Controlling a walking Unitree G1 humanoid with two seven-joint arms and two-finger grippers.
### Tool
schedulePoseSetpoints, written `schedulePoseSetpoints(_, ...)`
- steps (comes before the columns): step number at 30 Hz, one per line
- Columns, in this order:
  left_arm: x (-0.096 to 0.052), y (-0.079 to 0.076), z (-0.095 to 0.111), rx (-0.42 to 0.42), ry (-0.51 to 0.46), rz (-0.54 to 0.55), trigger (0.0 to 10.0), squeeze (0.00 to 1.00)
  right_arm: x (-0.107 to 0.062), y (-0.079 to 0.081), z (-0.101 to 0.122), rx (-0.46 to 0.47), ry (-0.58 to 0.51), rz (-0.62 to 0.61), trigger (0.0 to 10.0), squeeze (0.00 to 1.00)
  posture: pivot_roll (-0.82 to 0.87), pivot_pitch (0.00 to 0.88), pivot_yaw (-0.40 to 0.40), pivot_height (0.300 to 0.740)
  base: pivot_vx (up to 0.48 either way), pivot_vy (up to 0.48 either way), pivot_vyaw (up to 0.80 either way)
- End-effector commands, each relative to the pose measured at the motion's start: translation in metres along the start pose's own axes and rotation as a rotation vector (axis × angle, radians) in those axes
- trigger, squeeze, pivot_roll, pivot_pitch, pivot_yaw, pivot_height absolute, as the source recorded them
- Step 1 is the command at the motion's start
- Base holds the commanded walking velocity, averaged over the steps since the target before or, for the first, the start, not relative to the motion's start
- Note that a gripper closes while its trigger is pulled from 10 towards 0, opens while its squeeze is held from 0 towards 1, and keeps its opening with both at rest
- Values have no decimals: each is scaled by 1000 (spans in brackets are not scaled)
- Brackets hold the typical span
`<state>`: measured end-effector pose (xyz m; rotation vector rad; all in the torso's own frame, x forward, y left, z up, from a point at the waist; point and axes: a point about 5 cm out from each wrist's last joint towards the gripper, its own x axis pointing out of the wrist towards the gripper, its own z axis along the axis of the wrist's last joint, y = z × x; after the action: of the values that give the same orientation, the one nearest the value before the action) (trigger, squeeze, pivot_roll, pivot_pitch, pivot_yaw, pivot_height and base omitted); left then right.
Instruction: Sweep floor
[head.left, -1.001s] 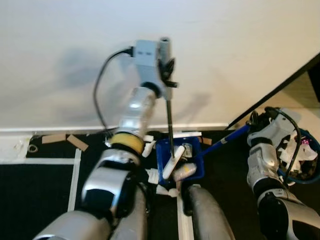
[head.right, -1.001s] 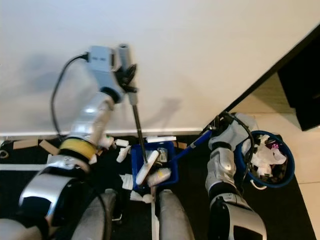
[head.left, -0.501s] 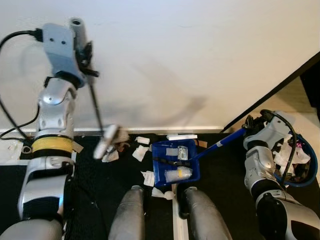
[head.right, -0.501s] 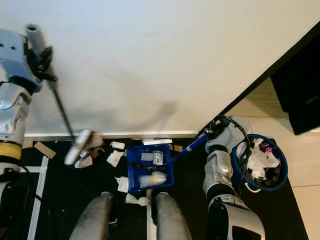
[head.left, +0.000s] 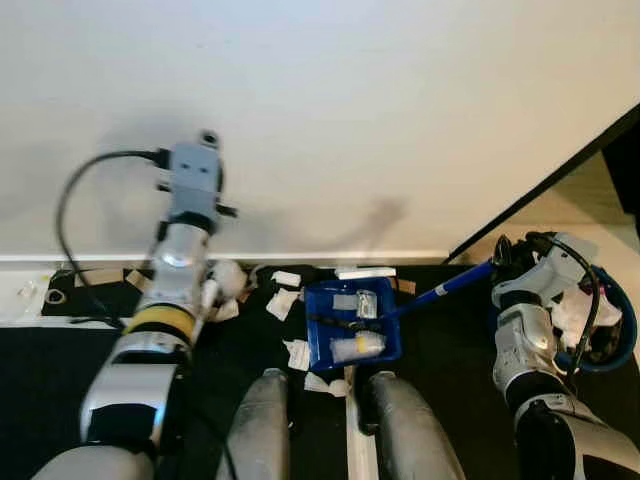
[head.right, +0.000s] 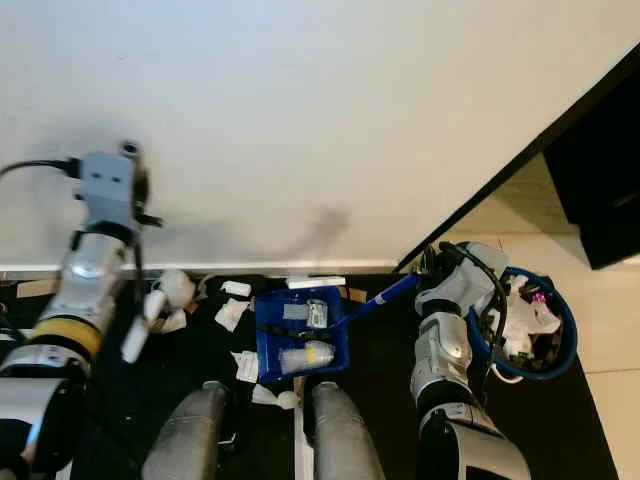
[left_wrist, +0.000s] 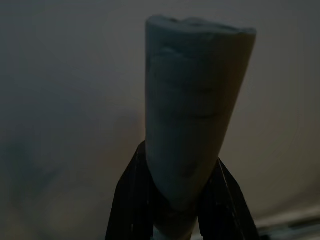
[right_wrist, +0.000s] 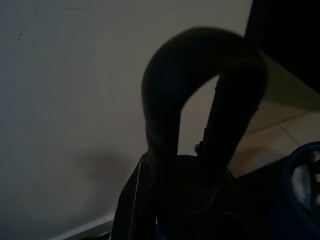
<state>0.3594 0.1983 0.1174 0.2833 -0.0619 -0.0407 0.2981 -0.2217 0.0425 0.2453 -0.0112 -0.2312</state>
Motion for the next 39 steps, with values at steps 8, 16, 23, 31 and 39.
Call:
schedulePoseSetpoints(8,13,-45,14,-169,-21,-6,10000,55,-16,-6,-11,-8,5,0,10000,0,-146,352,-67,740,0,0,0)
schedulePoseSetpoints(16,22,-120,64,-432,-149,-307,10000,0,-18,-10,-12,-15,18,1,10000,0,-129,339,-64,740,0,0,0)
schedulePoseSetpoints(23,15,-156,90,-545,-232,-512,10000,0,-14,-6,-11,-10,26,9,10000,0,-100,317,-57,740,0,0,0)
schedulePoseSetpoints(31,23,-114,97,-327,-321,-580,10000,0,-9,4,-12,15,43,24,10000,0,-45,237,-37,740,0,0,0)
schedulePoseSetpoints(39,26,-20,97,-203,-318,-557,10000,0,-6,9,-15,31,76,32,10000,0,19,177,-36,740,0,0,0)
